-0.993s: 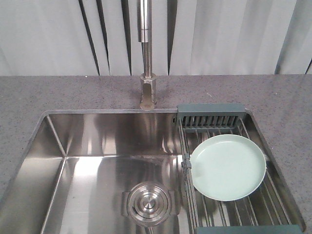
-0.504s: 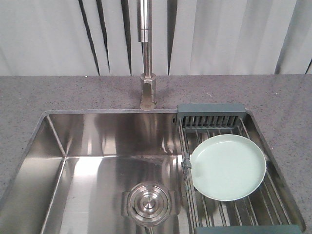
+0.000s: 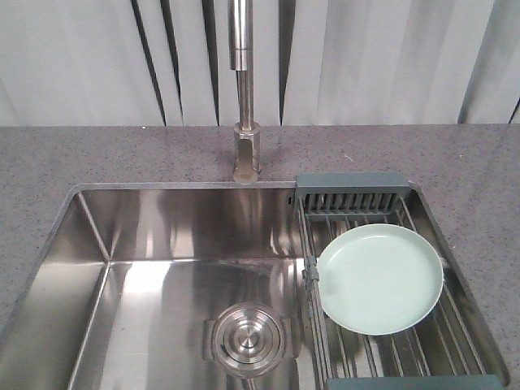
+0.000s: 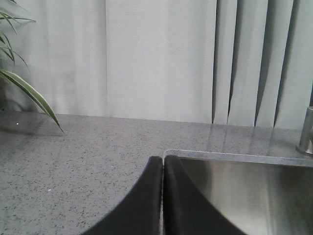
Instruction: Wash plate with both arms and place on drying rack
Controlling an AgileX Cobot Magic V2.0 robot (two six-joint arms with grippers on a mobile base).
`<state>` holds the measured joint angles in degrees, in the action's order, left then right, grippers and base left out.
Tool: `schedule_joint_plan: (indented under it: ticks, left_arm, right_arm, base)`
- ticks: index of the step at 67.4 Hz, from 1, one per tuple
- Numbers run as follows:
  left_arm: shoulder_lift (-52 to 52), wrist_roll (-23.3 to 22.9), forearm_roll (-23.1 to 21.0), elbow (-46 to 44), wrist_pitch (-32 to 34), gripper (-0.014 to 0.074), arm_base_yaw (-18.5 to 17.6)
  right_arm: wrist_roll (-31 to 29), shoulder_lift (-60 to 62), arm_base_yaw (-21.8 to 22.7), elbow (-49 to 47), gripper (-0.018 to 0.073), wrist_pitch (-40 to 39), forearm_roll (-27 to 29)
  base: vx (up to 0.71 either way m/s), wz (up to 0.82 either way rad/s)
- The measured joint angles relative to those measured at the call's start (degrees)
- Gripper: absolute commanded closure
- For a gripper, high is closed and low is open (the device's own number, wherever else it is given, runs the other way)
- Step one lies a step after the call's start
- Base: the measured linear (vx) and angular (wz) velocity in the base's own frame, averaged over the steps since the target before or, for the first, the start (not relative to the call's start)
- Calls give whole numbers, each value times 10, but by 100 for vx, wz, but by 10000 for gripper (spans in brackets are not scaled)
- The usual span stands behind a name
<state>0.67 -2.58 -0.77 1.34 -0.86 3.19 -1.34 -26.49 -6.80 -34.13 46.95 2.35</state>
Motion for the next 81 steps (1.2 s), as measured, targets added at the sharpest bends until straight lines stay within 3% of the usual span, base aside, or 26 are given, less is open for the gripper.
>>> schedule_joint_plan:
  ticks: [81]
  left_arm:
    - [0, 0, 0, 0, 0, 603, 0]
  right_arm:
    - [0, 7, 0, 2, 251, 0, -3]
  base:
    - [0, 0]
